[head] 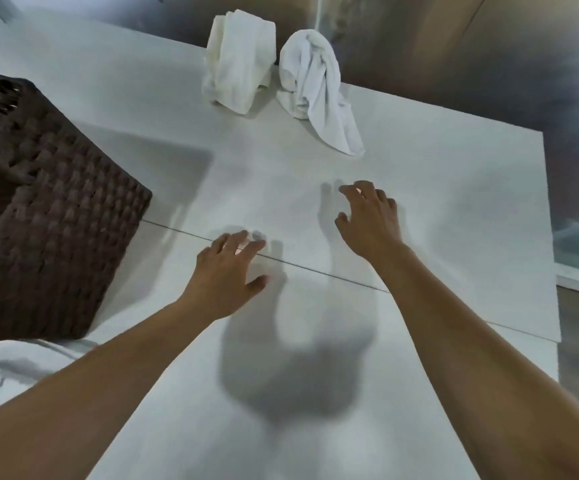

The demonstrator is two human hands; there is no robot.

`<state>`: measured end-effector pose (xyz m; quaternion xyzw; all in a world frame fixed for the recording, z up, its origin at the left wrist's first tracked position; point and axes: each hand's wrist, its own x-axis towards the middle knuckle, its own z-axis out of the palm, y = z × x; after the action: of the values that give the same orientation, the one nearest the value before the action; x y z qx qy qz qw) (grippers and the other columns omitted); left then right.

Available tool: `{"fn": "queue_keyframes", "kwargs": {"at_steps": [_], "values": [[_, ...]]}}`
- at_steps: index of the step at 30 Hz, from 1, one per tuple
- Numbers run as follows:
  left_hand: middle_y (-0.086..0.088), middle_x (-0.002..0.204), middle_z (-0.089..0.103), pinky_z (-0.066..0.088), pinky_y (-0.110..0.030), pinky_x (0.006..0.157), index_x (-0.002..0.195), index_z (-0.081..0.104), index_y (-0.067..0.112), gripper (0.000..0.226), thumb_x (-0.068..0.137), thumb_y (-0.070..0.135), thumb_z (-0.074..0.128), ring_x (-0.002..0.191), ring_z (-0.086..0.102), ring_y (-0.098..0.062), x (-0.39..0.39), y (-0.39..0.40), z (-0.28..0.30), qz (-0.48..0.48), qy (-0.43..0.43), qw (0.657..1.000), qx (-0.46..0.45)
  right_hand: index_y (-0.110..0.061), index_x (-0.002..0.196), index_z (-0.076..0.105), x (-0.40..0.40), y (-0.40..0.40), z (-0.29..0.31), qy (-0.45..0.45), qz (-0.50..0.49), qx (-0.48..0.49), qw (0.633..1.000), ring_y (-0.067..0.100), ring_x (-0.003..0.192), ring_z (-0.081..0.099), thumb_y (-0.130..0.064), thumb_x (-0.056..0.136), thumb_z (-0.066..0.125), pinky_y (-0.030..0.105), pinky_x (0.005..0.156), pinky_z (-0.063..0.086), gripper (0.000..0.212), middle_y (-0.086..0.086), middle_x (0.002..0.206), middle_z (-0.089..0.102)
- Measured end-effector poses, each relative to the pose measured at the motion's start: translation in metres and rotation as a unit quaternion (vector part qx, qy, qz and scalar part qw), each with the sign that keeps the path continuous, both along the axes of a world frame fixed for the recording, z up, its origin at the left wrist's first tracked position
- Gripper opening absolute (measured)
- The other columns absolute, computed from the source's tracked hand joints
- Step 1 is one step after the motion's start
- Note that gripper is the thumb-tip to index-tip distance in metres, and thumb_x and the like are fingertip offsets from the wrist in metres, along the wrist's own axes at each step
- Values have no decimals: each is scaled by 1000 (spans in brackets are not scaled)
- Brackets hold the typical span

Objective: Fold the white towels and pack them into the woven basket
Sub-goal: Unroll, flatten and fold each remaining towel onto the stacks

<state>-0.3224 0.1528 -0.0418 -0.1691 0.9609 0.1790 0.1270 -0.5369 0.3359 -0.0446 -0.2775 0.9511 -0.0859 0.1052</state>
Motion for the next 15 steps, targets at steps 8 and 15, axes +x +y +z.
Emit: {"fn": "queue_keyframes", "kwargs": {"at_steps": [8, 15], "values": [[7, 166, -19, 3, -58, 121, 154, -9, 52, 109, 74, 78, 61, 154, -12, -28, 13, 11, -45, -15, -55, 998, -14, -34, 156, 32, -88, -34, -23, 11, 93, 80, 992, 31, 152, 21, -55, 94, 56, 47, 122, 17, 69, 10, 169, 10], [12, 164, -26, 1, -57, 122, 153, -10, 54, 109, 75, 77, 63, 153, -19, -24, 13, 10, -45, -9, -53, 999, -9, -23, 159, 24, -130, -49, -48, -56, 69, 70, 994, 28, 153, 22, -65, 97, 42, 50, 123, 17, 77, 7, 168, 22]]}}
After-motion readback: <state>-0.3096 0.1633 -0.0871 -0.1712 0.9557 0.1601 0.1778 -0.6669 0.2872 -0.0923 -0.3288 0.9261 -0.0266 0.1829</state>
